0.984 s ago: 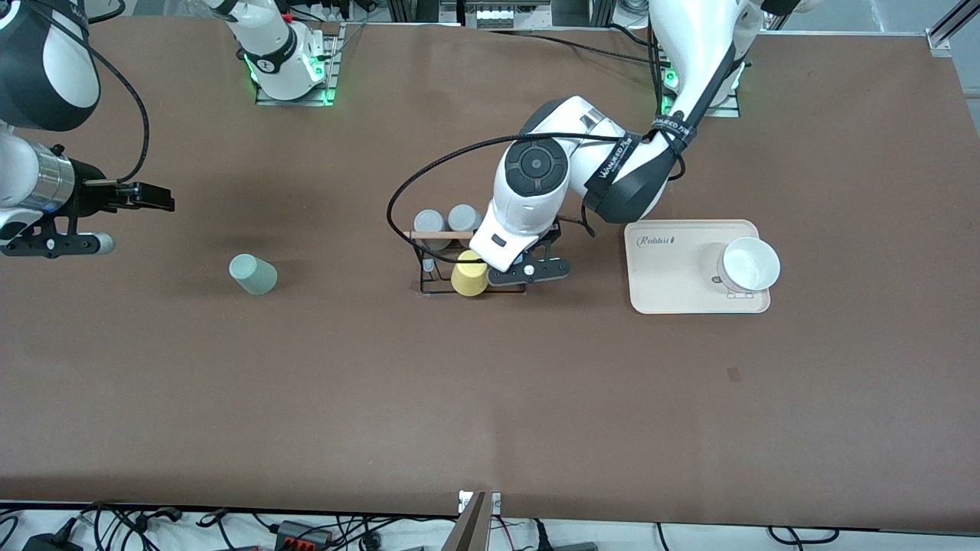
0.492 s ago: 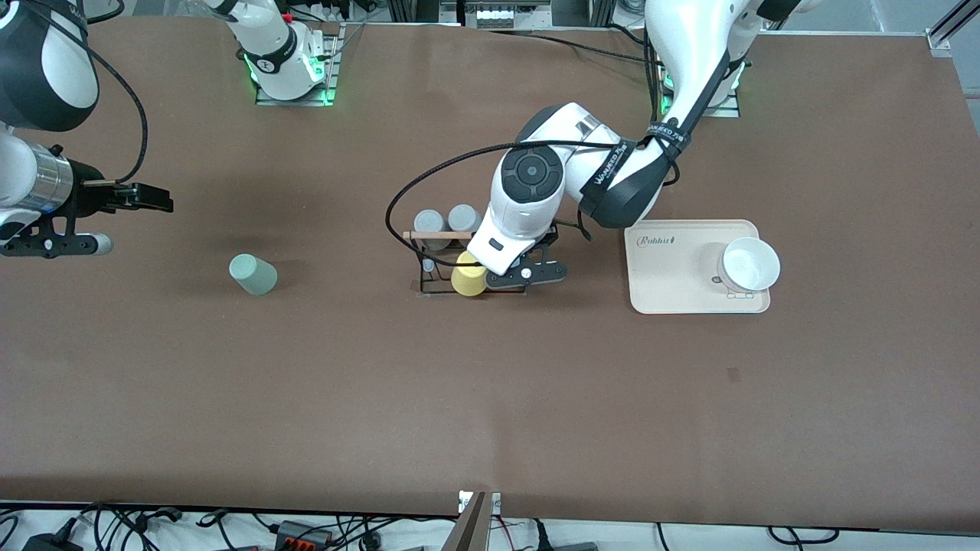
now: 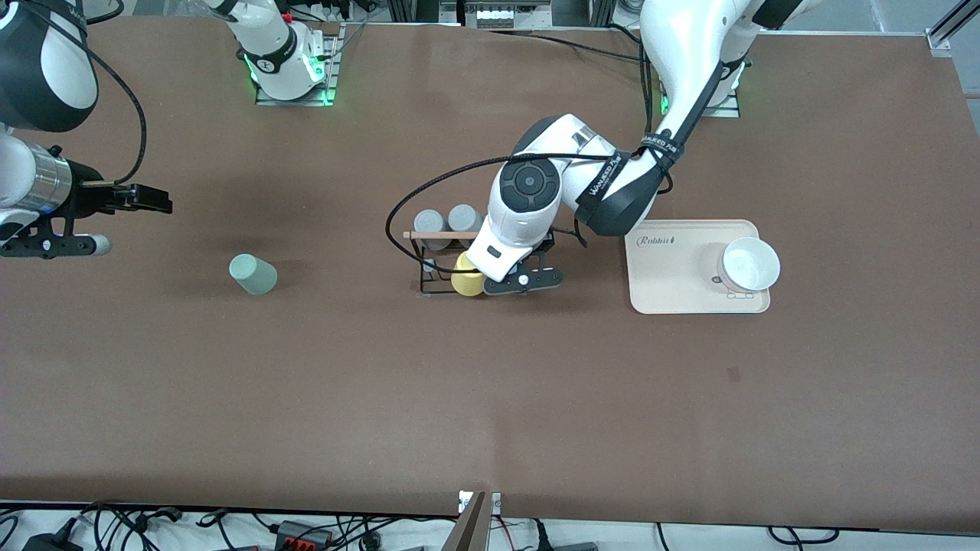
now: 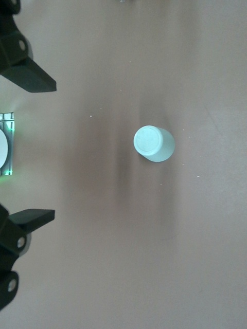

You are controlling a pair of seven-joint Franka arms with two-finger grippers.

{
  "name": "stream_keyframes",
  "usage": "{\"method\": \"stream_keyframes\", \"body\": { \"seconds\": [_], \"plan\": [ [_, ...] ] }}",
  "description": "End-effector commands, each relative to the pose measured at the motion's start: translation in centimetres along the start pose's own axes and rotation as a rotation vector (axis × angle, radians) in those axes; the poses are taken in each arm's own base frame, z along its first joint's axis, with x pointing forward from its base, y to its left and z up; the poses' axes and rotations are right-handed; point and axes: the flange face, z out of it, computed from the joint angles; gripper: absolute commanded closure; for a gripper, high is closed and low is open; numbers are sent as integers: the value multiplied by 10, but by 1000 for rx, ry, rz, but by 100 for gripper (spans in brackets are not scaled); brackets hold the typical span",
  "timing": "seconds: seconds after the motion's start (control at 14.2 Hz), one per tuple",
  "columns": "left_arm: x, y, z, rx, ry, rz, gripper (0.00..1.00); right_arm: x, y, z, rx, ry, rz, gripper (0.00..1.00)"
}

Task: Hang scattered cups on rack with three cups
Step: 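Hang the light blue cup on a rack peg beside the yellow cup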

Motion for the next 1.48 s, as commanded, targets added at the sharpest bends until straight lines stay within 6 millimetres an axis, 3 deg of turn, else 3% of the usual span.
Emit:
{"method": "stream_keyframes", "body": {
  "seconds": [0.0,0.35,0.42,0.63,0.77,1.05,1.41],
  "plan": [
    [3,7,6,-7,-6,3,64,-5,2,4,0,32,-11,0],
    [4,5,23,12,-24,3,61,-2,-2,41,1,122,-14,0],
    [5,5,27,16,-28,2,53,-1,-3,45,0,135,-15,0],
    [5,5,27,15,-29,0,0,3,-6,60,1,163,-20,0],
    [2,6,15,5,-26,-1,0,2,-8,61,-1,153,-25,0],
    [-5,3,-20,-3,-18,4,0,-10,-6,44,0,126,-29,0],
    [-16,-19,-99,0,23,0,0,-22,-5,0,5,80,-15,0]
  ]
}}
